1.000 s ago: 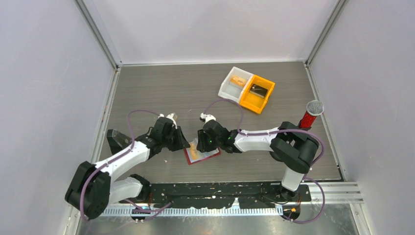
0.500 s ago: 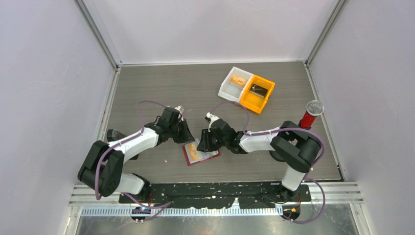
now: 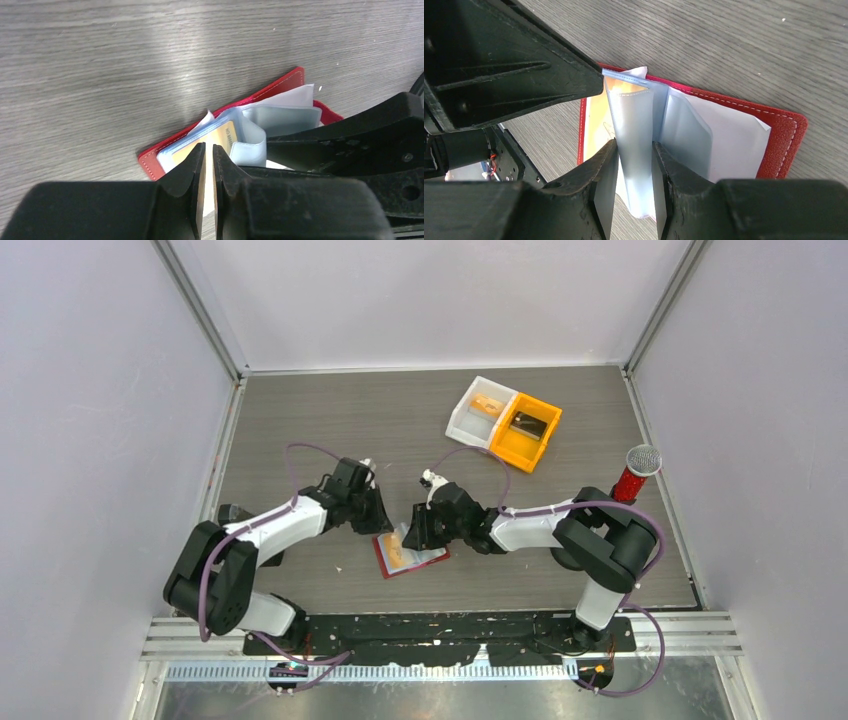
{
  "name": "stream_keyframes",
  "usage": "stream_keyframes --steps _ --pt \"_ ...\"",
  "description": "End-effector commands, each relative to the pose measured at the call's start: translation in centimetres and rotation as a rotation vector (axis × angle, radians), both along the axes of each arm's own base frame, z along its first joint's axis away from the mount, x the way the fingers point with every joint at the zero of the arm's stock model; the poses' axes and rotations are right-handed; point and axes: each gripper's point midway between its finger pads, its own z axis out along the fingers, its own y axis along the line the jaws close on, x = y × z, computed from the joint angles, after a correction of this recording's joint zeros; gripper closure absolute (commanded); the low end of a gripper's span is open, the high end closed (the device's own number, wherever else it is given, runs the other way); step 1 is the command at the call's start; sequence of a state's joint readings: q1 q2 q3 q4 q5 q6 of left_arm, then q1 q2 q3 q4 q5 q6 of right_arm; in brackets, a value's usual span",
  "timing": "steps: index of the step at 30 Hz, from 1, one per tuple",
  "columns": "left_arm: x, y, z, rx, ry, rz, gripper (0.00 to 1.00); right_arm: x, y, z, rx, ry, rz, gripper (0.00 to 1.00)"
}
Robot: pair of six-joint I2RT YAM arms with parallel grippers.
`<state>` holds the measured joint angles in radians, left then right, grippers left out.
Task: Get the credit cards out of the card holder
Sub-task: Remove the credit card from the card holder.
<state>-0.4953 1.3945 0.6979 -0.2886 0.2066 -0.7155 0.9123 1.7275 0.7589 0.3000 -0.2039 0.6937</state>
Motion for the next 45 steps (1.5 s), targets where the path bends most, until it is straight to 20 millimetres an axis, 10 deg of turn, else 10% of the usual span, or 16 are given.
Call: stream_keyframes --steps 1,24,32,45 --pt "1.6 -1.8 1.5 -0.066 -0.037 -0.045 0.88 0.7 0.9 2.7 0.076 -0.042 -0.003 0.62" --pt "0.3 -7.9 3.1 -0.428 0.025 -0.174 0.86 2.0 -4.0 6.5 -0.152 -0.149 -0.081 0.22" --pt "0.4 -7.8 2.6 -0.394 0.044 -0.185 0.86 1.3 -3.6 10.0 -0.069 -0.207 -0.055 0.34" --pt "-0.4 -0.9 4.1 -0.189 -0.033 -0.054 0.85 -0.1 0.0 6.5 0.043 -0.105 0.054 0.65"
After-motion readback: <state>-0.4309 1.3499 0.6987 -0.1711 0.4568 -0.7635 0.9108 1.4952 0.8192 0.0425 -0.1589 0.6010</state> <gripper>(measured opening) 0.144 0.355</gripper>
